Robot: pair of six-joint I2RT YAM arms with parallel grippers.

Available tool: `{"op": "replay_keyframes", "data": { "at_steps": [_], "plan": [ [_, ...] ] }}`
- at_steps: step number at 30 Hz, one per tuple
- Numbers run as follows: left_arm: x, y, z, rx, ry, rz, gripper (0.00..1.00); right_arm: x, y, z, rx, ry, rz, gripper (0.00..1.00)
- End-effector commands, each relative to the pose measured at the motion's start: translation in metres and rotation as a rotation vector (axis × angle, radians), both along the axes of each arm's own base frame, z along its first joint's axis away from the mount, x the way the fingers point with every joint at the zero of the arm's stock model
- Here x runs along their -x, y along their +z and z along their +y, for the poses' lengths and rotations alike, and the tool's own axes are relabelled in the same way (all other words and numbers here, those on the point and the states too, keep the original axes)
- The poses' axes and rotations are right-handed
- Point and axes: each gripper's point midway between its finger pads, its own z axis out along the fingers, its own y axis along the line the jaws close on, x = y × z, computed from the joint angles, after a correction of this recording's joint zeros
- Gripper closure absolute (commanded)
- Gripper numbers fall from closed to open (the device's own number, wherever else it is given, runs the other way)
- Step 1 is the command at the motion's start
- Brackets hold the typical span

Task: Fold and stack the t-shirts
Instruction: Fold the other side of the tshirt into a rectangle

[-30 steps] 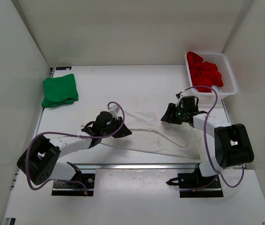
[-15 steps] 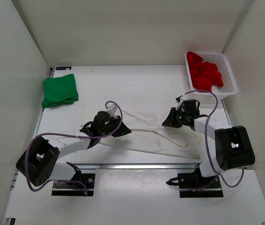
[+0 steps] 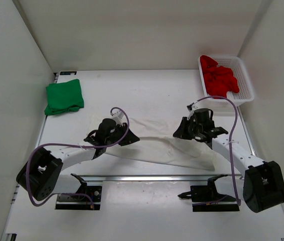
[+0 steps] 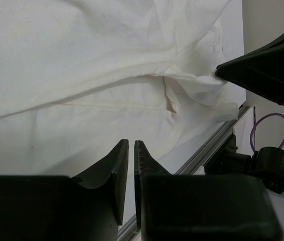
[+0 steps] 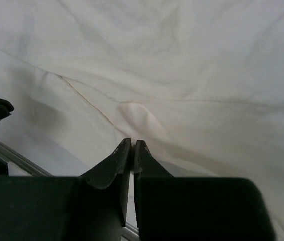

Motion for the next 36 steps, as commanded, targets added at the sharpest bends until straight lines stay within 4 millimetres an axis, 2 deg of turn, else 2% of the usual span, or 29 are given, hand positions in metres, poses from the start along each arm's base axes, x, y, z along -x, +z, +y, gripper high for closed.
{"op": "replay_keyframes", "data": {
  "at_steps": [1,5,6,11,17,20,25,29,32,33,36],
  "plan": [
    [-0.003,0.027,-0.007,0.053,-0.018,-0.059,0.79,0.011,-0.002,-0.005,0.044,-0.043,0.034,1.0],
    [-0.002,0.031,-0.008,0.064,-0.018,-0.056,0.78,0.021,-0.007,0.003,0.094,-0.017,0.05,1.0],
    [-0.001,0.031,-0.007,0.065,-0.016,-0.051,0.78,0.026,-0.014,0.004,0.121,-0.01,0.068,0.99],
    [-0.003,0.04,-0.005,0.076,-0.006,-0.071,0.78,0.03,-0.002,0.012,0.172,0.017,0.057,1.0],
    [-0.001,0.04,-0.005,0.079,-0.01,-0.066,0.78,0.054,-0.02,0.019,0.194,0.029,0.108,1.0],
    [-0.002,0.044,-0.007,0.089,-0.007,-0.064,0.78,0.056,-0.015,0.021,0.215,0.018,0.099,1.0],
    [-0.006,0.057,-0.009,0.113,-0.004,-0.083,0.78,0.05,0.01,0.022,0.239,0.017,0.058,1.0],
    [-0.002,0.058,-0.01,0.114,-0.014,-0.085,0.78,0.057,0.003,0.02,0.255,0.022,0.092,1.0],
    [-0.001,0.056,-0.007,0.114,-0.005,-0.077,0.77,0.073,-0.019,0.016,0.269,0.014,0.152,1.0],
    [0.001,0.049,-0.004,0.103,-0.001,-0.063,0.78,0.076,-0.021,0.021,0.242,0.02,0.161,1.0],
    [0.0,0.046,0.001,0.094,0.013,-0.072,0.77,0.087,-0.038,0.021,0.206,0.007,0.203,1.0]
  ]
}}
